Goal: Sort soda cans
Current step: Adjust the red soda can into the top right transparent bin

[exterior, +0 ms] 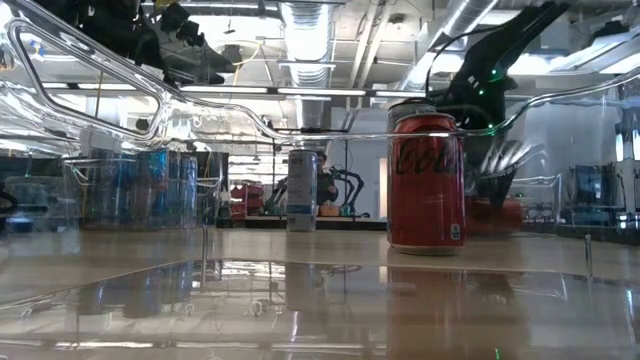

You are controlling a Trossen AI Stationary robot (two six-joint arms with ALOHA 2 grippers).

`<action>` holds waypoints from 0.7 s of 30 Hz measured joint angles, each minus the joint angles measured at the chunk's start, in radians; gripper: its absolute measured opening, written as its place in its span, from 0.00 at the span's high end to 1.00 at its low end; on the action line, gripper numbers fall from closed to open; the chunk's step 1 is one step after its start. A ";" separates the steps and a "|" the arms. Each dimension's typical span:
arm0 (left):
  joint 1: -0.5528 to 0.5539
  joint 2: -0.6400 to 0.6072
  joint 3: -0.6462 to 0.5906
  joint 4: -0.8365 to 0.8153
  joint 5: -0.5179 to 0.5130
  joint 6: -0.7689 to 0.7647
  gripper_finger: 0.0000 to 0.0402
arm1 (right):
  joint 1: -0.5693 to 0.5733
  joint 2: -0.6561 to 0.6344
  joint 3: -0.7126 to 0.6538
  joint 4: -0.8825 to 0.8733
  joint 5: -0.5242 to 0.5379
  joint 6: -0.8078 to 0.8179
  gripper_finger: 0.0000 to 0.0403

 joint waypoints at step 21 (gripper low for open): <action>0.000 0.000 0.000 0.000 0.000 -0.002 0.17 | 0.000 0.029 -0.007 0.124 -0.200 0.009 0.13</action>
